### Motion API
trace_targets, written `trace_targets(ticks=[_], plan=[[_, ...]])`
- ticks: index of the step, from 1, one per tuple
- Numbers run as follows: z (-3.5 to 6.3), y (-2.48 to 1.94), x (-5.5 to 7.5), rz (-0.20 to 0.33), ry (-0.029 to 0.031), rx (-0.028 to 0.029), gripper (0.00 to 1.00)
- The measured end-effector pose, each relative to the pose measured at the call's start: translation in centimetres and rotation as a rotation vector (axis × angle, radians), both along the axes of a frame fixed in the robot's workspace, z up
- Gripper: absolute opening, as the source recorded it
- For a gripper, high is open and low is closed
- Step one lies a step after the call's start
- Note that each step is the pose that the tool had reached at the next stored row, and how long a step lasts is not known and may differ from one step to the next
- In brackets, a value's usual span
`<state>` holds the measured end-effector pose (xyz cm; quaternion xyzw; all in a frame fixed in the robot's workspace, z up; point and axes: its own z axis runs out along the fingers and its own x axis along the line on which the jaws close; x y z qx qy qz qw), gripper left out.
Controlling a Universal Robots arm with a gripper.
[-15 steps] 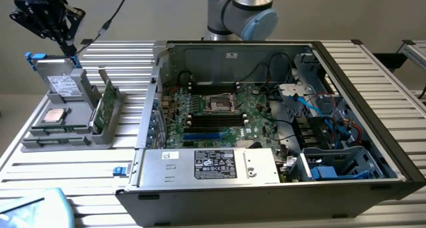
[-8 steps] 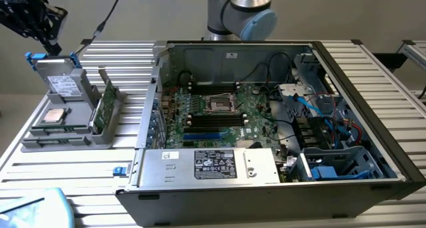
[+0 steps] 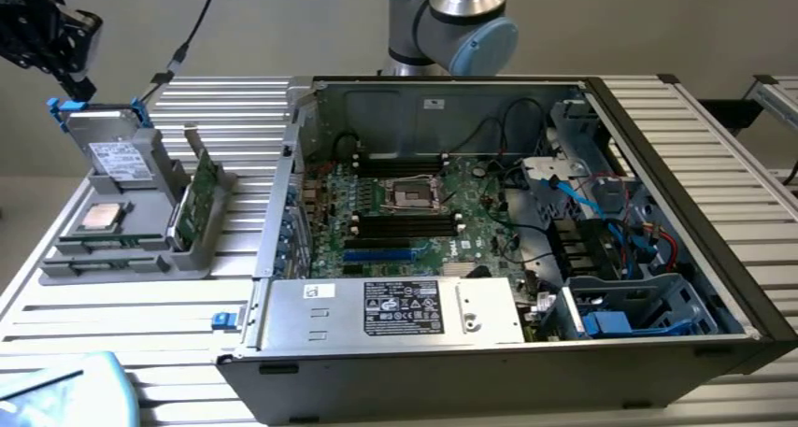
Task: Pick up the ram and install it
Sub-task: 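Reach for the ram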
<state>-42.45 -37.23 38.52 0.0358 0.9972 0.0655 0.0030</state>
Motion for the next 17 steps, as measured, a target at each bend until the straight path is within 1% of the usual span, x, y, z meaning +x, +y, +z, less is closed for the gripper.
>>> trace_targets(ticks=[1,2,3,4,6,7,9,10,11,13,15,17], plan=[[0.01,-0.09,-0.1,0.000,0.0012,0.0016,0.11],[0.01,-0.27,-0.1,0.000,0.0051,0.0048,0.11],[0.00,-0.49,-0.2,0.000,0.0115,0.0077,0.11],[0.00,-0.67,-0.2,0.000,0.0181,0.0090,0.11],[0.00,-1.03,-0.3,0.000,0.0342,0.0113,0.11],[-0.01,-1.18,-0.4,0.000,0.0431,0.0116,0.11],[0.01,-1.36,-0.4,0.000,0.0660,0.0117,0.11],[0.02,-1.41,-0.4,0.000,0.0761,0.0118,0.11],[0.02,-1.46,-0.4,0.000,0.0849,0.0120,0.11],[0.05,-1.48,-0.4,0.004,0.0952,0.0119,0.11],[0.06,-1.48,-0.4,0.011,0.1035,0.0115,0.11],[0.06,-1.49,-0.4,0.022,0.1047,0.0106,0.11]])
